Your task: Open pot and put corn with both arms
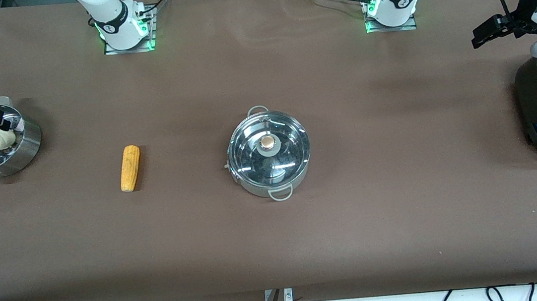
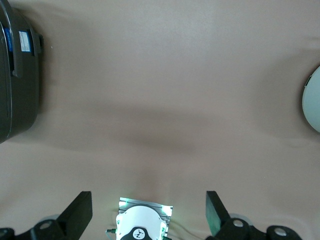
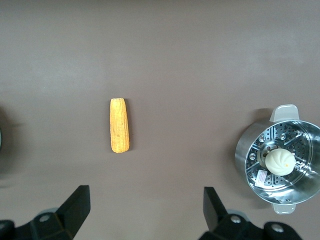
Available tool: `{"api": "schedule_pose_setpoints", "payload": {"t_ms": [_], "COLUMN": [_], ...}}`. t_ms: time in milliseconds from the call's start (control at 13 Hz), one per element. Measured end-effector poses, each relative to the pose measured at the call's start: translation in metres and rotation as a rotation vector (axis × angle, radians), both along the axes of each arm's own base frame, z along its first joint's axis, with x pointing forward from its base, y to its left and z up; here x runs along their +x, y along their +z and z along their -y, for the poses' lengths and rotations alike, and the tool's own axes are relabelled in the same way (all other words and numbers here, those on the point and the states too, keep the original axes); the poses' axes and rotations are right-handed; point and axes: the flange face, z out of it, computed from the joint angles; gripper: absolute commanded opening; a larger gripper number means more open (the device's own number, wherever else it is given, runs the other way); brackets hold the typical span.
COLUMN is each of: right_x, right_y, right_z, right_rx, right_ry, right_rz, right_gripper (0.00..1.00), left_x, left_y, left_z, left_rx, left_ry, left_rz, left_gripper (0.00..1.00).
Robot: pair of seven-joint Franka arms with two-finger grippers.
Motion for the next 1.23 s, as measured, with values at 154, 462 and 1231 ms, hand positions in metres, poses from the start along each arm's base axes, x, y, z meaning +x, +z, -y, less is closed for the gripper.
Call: {"api": "schedule_pose_setpoints", "payload": {"t_ms": [154,462,1231], "right_x": [0.000,0.001,0.002], "right_y": [0.000,-0.001,-0.015], "right_z": [0.000,-0.010,-0.012], "right_rx": [-0.001,-0.001,0.001], "right_ry": [0.001,0.019,0.023], "right_rz": [0.000,0.000,-0.026], "right_gripper": [1.00,1.00,1.00], "left_x": [0.000,0.005,0.020], "left_y": [0.000,-0.002,-0.018], "left_z": [0.000,0.002,0.007], "left_rx": [0.000,0.000,0.001], "left_ry": [0.000,-0.003,-0.009], "left_rz": [0.000,0.022,0.031], "left_gripper": [1.00,1.00,1.00]}}
